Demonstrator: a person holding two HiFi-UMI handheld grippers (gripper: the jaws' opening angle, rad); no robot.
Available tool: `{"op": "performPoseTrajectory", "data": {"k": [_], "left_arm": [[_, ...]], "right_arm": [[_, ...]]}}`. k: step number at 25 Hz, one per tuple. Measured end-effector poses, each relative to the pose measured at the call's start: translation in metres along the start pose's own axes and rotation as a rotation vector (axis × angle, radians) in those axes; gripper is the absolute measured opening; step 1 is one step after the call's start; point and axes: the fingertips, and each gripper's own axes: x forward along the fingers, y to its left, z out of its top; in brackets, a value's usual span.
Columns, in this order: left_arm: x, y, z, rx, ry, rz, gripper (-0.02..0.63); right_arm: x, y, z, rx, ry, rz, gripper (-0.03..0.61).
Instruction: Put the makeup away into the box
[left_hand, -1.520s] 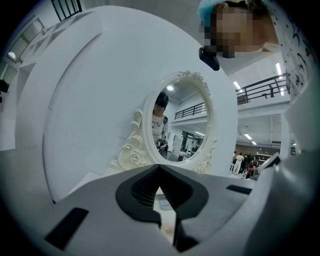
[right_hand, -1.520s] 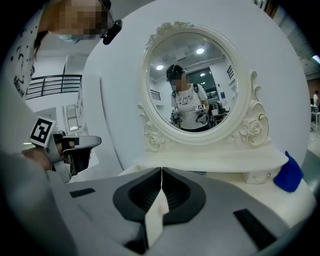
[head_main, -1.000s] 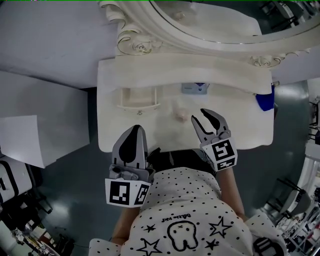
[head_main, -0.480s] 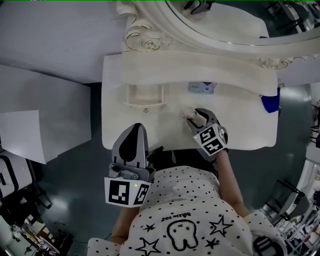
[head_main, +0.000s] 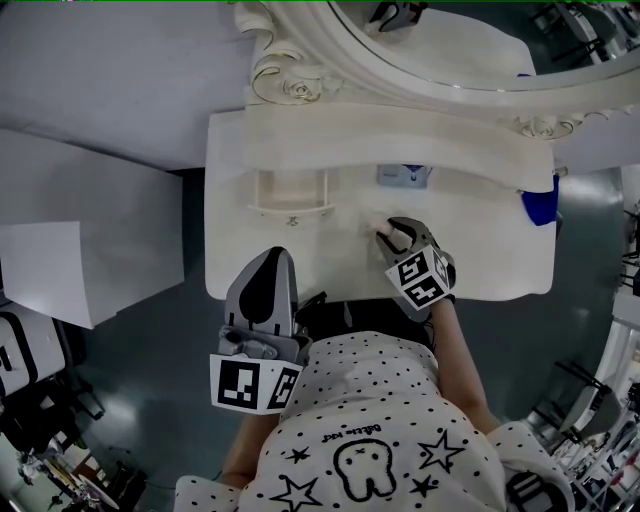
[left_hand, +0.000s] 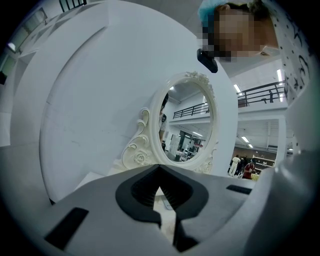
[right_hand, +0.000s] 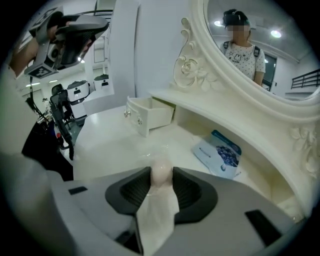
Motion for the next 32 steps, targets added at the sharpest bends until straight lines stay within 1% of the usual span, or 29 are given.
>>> {"op": "performPoseTrajectory", "data": {"k": [4,10,12,15,20,25,32], "left_arm": [[-0.003,0.000,0.002,0.010,-0.010,0.001,-0.002],[-0.008,0.000,0.007,0.019,-0.028,0.012,-0.002],[-0.010,0.000,0.009,0.023,-0.035,0.013,-0.002],[-0.012,0.001,0.011,0.030,-0.048,0.012,-0.002],[-0.017,0.000,0.017,0.038,-0.063,0.009,-0.002],[-0.022,0.004,0.023,0.046,-0.077,0.003,-0.002],[-0.031,0.017,0.022,0.049,-0.077,0.011,-0.002]], "right_arm": [[-0.027,-0.015,0.026,0.108,-0.118,-0.046,0.144],[-0.098,-0.047,0.068,0.255,-0.367,-0.142,0.145],[-0.123,-0.054,0.076,0.291,-0.441,-0.171,0.146],[-0.154,-0.060,0.080,0.326,-0.518,-0.212,0.146],[-0.191,-0.057,0.076,0.381,-0.589,-0.248,0.145],[-0.213,-0.057,0.074,0.449,-0.656,-0.297,0.146],[-0.225,-0.052,0.079,0.454,-0.680,-0.342,0.145]]}}
